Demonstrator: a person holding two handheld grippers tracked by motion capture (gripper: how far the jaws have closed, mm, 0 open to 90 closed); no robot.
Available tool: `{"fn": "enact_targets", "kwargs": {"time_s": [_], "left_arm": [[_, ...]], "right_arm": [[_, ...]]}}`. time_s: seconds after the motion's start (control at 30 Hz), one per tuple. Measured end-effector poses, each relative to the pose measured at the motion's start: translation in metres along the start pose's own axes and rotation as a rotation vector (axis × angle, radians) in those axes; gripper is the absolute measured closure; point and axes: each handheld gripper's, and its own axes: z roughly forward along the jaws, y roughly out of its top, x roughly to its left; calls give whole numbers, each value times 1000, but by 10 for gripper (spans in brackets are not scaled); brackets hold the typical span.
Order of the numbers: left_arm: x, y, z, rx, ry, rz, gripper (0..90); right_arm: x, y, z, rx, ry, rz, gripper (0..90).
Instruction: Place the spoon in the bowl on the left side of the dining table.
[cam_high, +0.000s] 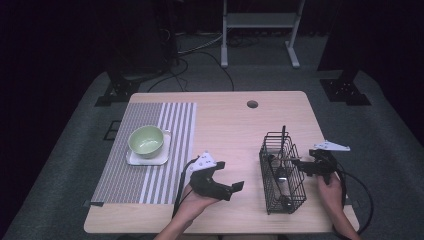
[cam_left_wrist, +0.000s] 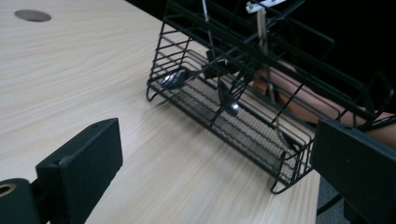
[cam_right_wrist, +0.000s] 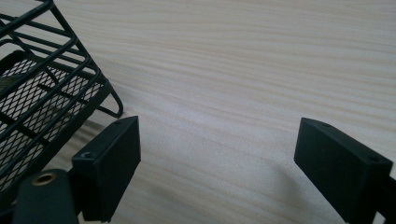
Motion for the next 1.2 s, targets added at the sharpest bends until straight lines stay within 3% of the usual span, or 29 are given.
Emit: {"fn": "enact_targets", "kwargs": {"time_s": [0.5, 1.03, 1.2], "left_arm": [[-16, 17, 24, 0, -61, 11, 17], [-22, 29, 45, 0, -94, -11, 32], [-25, 32, 51, 0, -100, 1, 32]], "right_arm": [[0, 0, 0, -2, 6, 1, 136], [0, 0, 0, -1, 4, 0, 136], [0, 0, 0, -1, 5, 0, 136]]}}
